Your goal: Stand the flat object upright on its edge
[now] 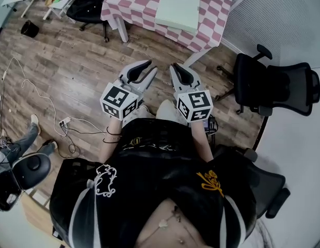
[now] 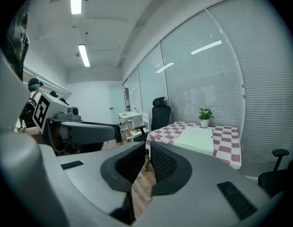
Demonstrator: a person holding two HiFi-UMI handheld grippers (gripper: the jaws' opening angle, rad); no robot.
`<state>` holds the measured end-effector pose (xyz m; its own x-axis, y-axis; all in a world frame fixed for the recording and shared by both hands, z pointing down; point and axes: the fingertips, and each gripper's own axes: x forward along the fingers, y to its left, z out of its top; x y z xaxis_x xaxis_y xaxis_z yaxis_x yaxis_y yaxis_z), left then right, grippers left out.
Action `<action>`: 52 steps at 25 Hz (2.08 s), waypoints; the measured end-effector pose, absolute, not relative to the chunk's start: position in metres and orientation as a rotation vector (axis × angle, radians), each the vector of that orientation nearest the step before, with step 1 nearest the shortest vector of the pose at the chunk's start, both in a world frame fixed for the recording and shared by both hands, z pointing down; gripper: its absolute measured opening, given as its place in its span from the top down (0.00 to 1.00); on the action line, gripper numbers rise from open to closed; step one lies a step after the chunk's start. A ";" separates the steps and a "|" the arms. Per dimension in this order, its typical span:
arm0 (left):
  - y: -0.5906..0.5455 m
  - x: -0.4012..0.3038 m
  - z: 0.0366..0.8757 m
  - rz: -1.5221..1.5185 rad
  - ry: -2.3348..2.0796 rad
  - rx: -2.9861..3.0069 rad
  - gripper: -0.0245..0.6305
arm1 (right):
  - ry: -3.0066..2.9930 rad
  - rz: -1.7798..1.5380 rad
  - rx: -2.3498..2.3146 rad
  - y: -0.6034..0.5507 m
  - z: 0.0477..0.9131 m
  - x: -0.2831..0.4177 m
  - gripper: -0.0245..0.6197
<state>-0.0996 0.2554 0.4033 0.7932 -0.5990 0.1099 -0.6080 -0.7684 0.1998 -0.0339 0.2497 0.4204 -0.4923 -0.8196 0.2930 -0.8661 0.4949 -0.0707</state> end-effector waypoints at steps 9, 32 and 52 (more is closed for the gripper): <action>0.223 -0.091 0.420 0.075 -0.912 2.710 0.80 | -2.467 0.379 1.445 0.222 0.440 -0.022 0.90; 0.017 -0.022 0.427 0.205 -1.073 2.636 0.80 | -2.516 0.476 1.374 -0.007 0.453 0.072 0.90; -0.049 0.027 0.439 0.317 -1.063 2.624 0.80 | -2.506 0.580 1.436 -0.069 0.476 0.137 0.90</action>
<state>0.0269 -0.0490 0.4387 0.7034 -0.6405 0.3083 -0.7047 -0.6851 0.1845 0.1370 -0.0685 0.4756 -0.5100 -0.7834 0.3553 -0.8598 0.4523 -0.2369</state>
